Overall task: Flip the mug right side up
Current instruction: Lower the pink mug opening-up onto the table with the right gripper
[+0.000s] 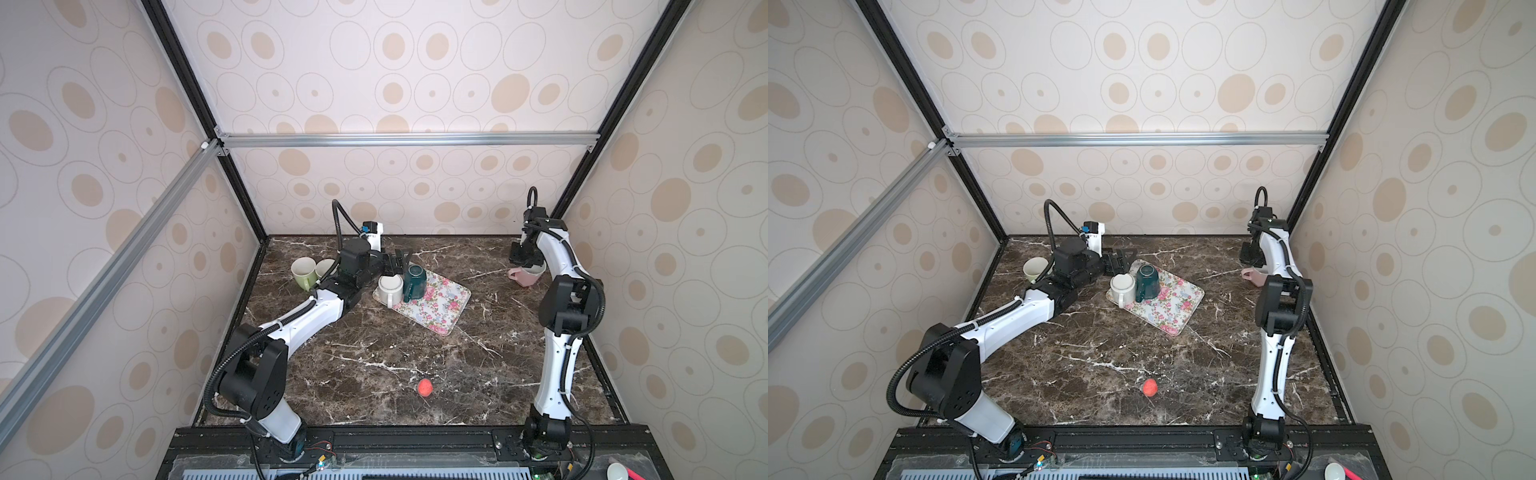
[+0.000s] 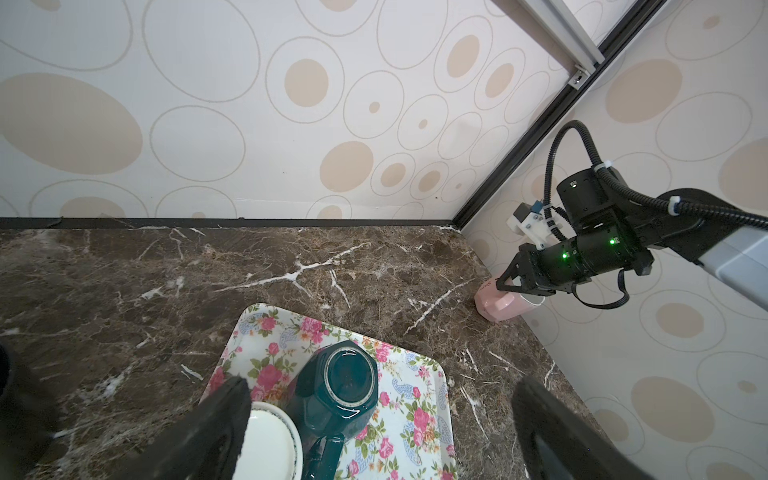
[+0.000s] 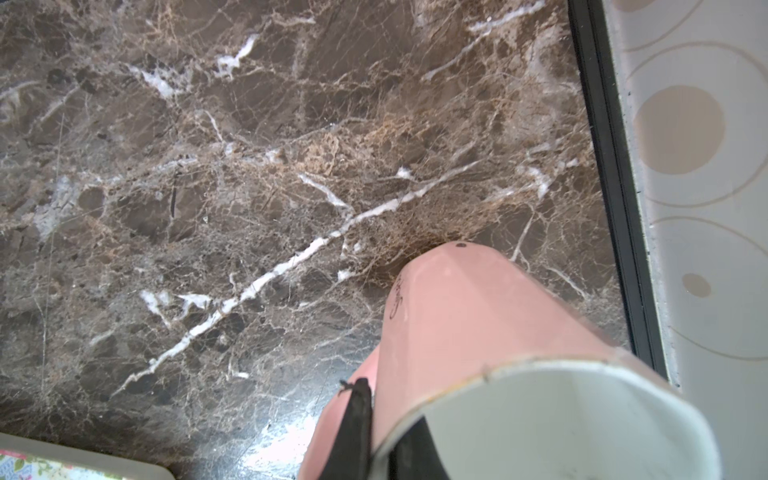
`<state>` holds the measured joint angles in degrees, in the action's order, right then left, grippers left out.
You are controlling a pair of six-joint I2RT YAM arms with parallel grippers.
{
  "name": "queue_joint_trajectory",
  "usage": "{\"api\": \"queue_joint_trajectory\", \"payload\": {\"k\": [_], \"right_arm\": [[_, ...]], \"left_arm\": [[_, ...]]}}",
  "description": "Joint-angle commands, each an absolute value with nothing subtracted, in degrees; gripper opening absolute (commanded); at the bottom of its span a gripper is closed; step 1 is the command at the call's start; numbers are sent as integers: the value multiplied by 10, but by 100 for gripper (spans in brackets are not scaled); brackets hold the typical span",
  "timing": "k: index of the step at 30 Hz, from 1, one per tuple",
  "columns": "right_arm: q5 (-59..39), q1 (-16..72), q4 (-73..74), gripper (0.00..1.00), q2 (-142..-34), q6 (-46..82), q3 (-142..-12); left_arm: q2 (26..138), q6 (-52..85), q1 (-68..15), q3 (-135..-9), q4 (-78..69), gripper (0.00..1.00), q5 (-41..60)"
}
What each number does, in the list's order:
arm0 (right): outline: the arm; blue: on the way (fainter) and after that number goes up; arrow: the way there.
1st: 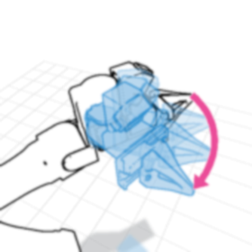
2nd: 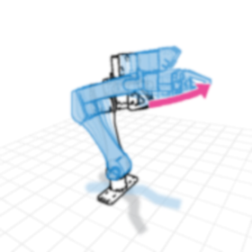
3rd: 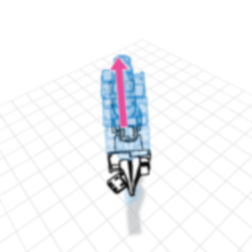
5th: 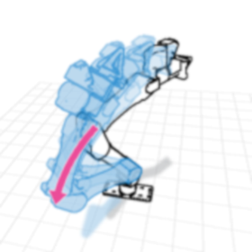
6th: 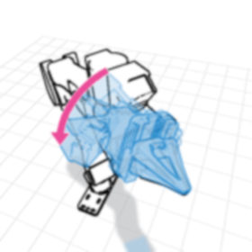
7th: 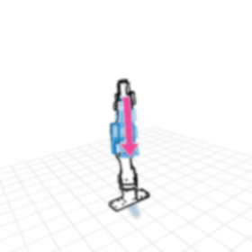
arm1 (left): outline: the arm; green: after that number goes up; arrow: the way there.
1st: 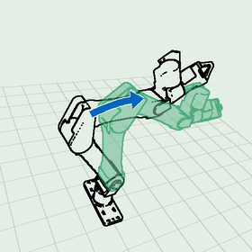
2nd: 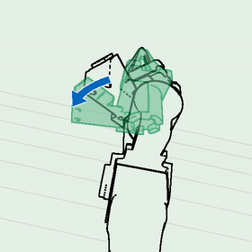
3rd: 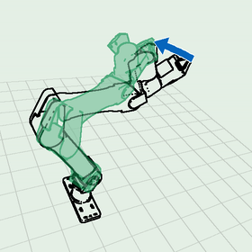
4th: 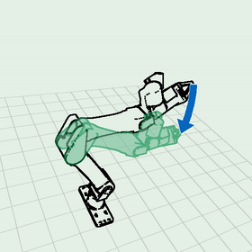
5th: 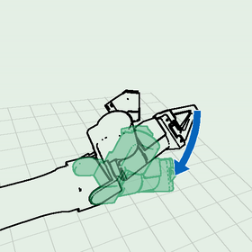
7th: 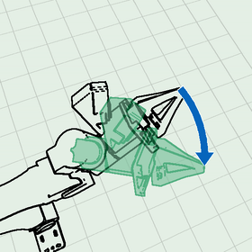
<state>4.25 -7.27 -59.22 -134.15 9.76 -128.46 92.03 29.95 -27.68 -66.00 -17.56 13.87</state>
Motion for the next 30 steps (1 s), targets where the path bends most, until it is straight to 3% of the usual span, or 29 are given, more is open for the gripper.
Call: {"api": "queue_joint_trajectory", "payload": {"k": [1,11,12,14,16,21,30], "right_arm": [[1,-72,-611,0,-1345,104,-1298],[-35,-70,-603,3,-1348,119,-1296],[-33,-70,-604,13,-1348,119,-1296],[-30,-70,-602,43,-1344,118,-1289],[-24,-70,-592,55,-1334,119,-1274],[-30,-71,-534,73,-1286,119,-1210],[-46,-65,-477,81,-1231,110,-1161]], "left_arm": [[901,301,-274,-658,-194,98,142],[910,315,-274,-662,-198,98,167],[911,315,-274,-662,-198,98,168],[913,315,-274,-664,-194,98,166],[915,313,-274,-664,-191,98,163],[920,312,-274,-668,-186,98,161],[934,315,-274,-678,-177,98,164]]}}
